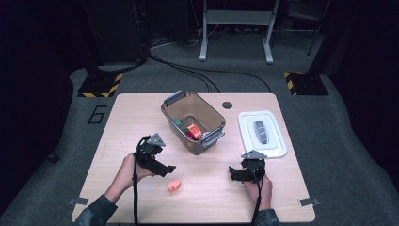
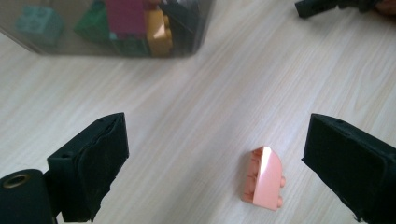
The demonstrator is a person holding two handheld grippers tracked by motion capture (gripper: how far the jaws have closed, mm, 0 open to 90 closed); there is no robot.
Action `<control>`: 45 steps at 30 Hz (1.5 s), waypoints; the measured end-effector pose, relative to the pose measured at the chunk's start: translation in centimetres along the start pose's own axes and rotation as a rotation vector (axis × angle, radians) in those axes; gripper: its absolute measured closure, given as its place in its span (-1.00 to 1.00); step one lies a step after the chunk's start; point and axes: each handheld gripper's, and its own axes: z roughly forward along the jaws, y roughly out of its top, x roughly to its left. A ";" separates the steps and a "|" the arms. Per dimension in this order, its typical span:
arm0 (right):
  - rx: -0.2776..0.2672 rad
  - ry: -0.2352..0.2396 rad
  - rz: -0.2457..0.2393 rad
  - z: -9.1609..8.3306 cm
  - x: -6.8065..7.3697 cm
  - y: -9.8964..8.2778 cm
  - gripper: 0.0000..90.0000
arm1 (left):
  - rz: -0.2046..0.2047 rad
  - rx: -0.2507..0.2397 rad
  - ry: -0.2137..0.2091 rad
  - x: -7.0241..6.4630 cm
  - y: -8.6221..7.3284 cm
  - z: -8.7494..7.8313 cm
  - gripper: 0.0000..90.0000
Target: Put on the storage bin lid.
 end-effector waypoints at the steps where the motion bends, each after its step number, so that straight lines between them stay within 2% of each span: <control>1: 0.000 0.000 0.000 0.0 0.0 0.0 -0.83 | 0.001 0.005 0.000 -0.2 -0.3 0.3 -0.87; 6: 0.000 0.001 0.002 0.0 0.0 0.0 -0.83 | -0.009 -0.002 -0.021 -1.2 -2.6 1.6 -0.87; 8: 0.000 -0.002 0.001 0.0 0.0 0.0 -0.83 | -0.011 -0.003 -0.017 -1.5 -3.4 2.0 -0.88; 10: 0.000 -0.001 0.001 0.0 0.0 0.0 -0.83 | -0.004 0.012 -0.027 -2.0 -4.1 2.6 -0.85; 11: 0.000 -0.001 0.000 0.0 0.0 0.0 -0.83 | -0.003 0.013 -0.020 -2.4 -4.4 2.8 -0.85; 12: 0.000 -0.001 0.001 0.0 0.0 0.0 -0.83 | 0.007 0.009 -0.030 -2.7 -4.5 2.9 -0.85; 16: 0.000 -0.002 0.001 0.0 0.0 0.0 -0.83 | 0.007 -0.011 -0.034 -3.2 -4.8 3.2 -0.80; 23: 0.000 -0.002 0.005 0.0 0.0 0.0 -0.83 | 0.040 -0.006 -0.034 -3.7 -5.0 3.9 -0.49; 25: 0.000 -0.003 0.006 0.0 0.0 0.0 -0.83 | 0.045 -0.008 -0.020 -3.7 -5.0 4.1 -0.31; 26: 0.000 -0.004 0.007 0.0 0.0 0.0 -0.83 | 0.049 -0.013 -0.023 -3.8 -5.2 4.1 -0.31; 28: 0.000 -0.004 0.007 0.0 0.0 0.0 -0.83 | 0.058 -0.005 -0.011 -3.8 -5.4 4.3 -0.06; 30: 0.000 -0.004 0.007 0.0 0.0 0.0 -0.83 | 0.056 -0.008 -0.015 -3.8 -5.7 4.6 0.11; 31: 0.000 -0.004 0.008 0.0 0.0 0.0 -0.83 | 0.049 -0.013 -0.009 -3.7 -5.9 4.7 0.26; 32: 0.000 -0.004 0.008 0.0 0.0 0.0 -0.83 | 0.047 -0.006 -0.016 -3.7 -6.0 4.7 0.26; 33: 0.002 -0.003 0.002 0.0 0.0 0.0 -0.83 | 0.042 -0.017 -0.014 -3.7 -6.2 5.0 0.43; 45: 0.003 -0.002 -0.002 0.0 -0.1 0.0 -0.83 | 0.020 -0.025 -0.024 -3.0 -5.7 4.4 0.48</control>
